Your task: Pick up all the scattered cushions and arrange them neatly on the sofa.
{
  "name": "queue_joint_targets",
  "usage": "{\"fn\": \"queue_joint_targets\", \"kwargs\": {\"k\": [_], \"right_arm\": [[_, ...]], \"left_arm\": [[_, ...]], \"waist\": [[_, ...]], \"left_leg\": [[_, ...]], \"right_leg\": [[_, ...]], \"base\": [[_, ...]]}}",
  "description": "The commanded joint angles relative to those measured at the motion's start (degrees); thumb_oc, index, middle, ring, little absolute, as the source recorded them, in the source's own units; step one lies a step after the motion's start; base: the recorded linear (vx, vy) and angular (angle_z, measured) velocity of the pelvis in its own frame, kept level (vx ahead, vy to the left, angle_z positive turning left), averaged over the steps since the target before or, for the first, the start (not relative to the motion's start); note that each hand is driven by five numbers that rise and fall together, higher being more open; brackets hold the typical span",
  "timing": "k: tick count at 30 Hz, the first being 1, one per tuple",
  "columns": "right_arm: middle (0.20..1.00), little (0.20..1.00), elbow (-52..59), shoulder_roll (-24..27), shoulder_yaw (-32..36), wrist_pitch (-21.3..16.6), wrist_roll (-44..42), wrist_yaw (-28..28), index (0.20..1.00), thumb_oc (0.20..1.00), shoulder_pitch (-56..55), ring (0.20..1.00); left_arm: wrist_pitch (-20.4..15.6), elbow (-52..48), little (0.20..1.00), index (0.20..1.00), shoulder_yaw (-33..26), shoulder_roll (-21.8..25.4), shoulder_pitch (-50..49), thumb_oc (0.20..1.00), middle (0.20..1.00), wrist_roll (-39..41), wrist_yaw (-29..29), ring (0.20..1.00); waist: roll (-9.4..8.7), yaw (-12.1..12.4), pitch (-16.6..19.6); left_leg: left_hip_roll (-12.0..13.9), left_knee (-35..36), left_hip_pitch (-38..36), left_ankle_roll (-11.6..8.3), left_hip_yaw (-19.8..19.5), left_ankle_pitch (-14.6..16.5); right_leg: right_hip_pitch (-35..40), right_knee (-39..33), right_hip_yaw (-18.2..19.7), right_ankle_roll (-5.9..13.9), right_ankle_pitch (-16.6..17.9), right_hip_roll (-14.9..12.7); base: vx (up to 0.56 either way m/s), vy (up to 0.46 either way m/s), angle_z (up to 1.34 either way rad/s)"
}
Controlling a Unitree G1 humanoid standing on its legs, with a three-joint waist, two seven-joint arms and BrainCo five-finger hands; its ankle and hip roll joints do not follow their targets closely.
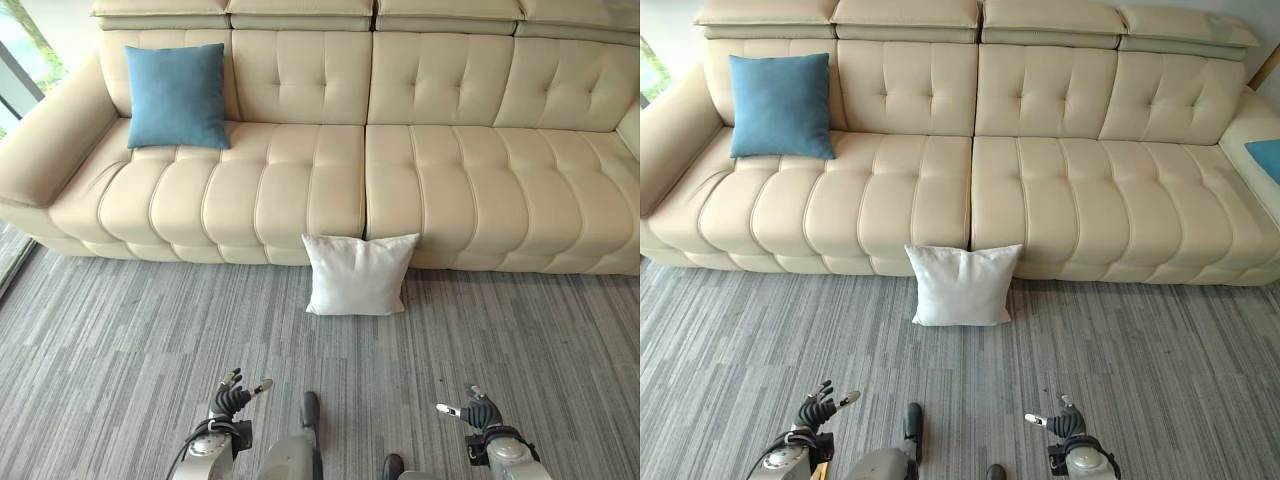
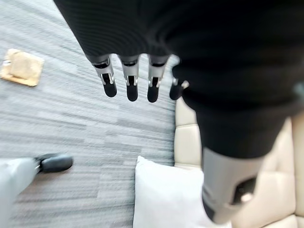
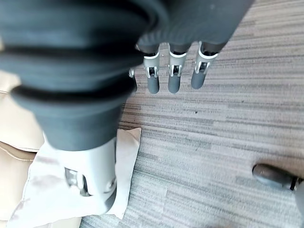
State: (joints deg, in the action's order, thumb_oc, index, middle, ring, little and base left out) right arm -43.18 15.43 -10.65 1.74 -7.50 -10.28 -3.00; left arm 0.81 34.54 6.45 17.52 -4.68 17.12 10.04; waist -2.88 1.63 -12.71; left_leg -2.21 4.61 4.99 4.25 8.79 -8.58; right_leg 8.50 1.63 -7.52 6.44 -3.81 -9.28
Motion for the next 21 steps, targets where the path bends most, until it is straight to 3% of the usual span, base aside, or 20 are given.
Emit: {"fn": "queue_joint_targets", "kwargs": {"k": [1,3,5,9,10,13,17,21], "right_arm": [[1.0,1.0,-0.2,1.7,-1.4,0.0,1.6,0.6,1.0,1.0,2.1,1.0],[1.0,1.0,0.2,1.6,-1.6,0.1,1.7,0.6,1.0,1.0,2.1,1.0],[1.0,1.0,0.8,1.2,-1.5,0.1,1.6,0.8,1.0,1.0,2.0,1.0],[1.0,1.0,1.5,1.7,-1.4,0.1,1.7,0.6,1.0,1.0,2.7,1.0],[1.0,1.0,1.6,1.8,-1.1,0.7,2.1,0.3,1.0,1.0,3.0,1.0],[1.0,1.0,1.8,1.9,-1.0,0.6,2.3,0.2,1.0,1.0,2.8,1.0],[1.0,1.0,1.0,2.1,-0.7,-0.2,1.3,0.0,1.0,1.0,2.9,1.0],[1.0,1.0,1.2,3.1,-0.1,-0.7,-0.4,-0.4,1.0,1.0,3.4,1.0]], "left_arm": [[-1.1,-1.6,1.0,1.0,-1.0,1.4,-1.0,1.0,1.0,-2.0,0.1,1.0],[-1.2,-1.7,1.0,1.0,-0.9,2.1,-0.9,1.0,1.0,-2.4,0.0,1.0],[-1.3,-1.6,1.0,1.0,-1.0,2.3,-1.0,1.0,1.0,-2.6,-0.2,1.0],[-1.4,-2.2,1.0,1.0,-1.1,2.4,-1.0,1.0,1.0,-2.7,-0.5,1.0],[-1.6,-2.0,1.0,1.0,-1.5,2.4,-0.4,1.0,1.0,-2.4,-0.3,1.0],[-2.1,-1.4,1.0,1.0,-1.3,2.4,0.2,1.0,1.0,-2.9,-0.3,1.0],[-2.1,-0.5,1.0,1.0,-1.2,1.6,0.3,1.0,1.0,-2.6,-0.3,1.0],[-1.9,-0.3,1.0,1.0,-1.0,1.1,0.4,1.0,1.0,-1.0,-0.1,1.0]], "waist": [[-0.28,0.8,0.3],[0.52,0.4,-0.4],[1.33,0.1,-1.0],[2.09,-1.0,-2.1],[1.84,-1.7,-2.5],[1.44,-2.3,-2.6],[0.82,-2.4,-0.6],[1.23,-2.8,-0.1]], "left_leg": [[3.7,-4.3,-1.4,-4.41,-1.4,8.3],[3.8,-3.8,-2.5,-3.71,-1.1,8.8],[4.2,-2.7,-4.7,-3.61,-0.6,9.4],[4.3,-1.6,-7.5,-4.24,-0.4,10.4],[4.2,-1.6,-8.8,-4.86,-0.8,11.0],[4.3,-1.9,-9.6,-5.44,-1.4,11.7],[5.8,-3.2,-11.2,-6.72,-1.9,13.0],[7.7,-10.1,-10.0,-8.33,-2.8,14.2]], "right_leg": [[-5.7,13.5,2.5,2.05,-2.4,3.0],[-10.1,19.9,2.8,3.2,0.6,3.1],[-14.2,22.0,1.3,2.45,1.0,2.7],[-16.6,12.7,-2.3,1.01,1.1,2.3],[-18.0,5.8,-2.7,1.72,2.7,2.1],[-17.0,2.1,-1.9,2.16,3.4,2.2],[-13.6,0.9,-2.4,0.33,3.6,2.9],[-11.1,1.9,-3.3,-1.93,0.7,4.0]], "base": [[0.06,0.16,-0.13],[0.04,0.112,-0.06],[0.13,0.076,-0.02],[0.18,-0.034,-0.25],[0.13,-0.079,0.03],[0.16,-0.135,0.15],[0.22,-0.181,0.21],[0.19,-0.174,0.33]]}}
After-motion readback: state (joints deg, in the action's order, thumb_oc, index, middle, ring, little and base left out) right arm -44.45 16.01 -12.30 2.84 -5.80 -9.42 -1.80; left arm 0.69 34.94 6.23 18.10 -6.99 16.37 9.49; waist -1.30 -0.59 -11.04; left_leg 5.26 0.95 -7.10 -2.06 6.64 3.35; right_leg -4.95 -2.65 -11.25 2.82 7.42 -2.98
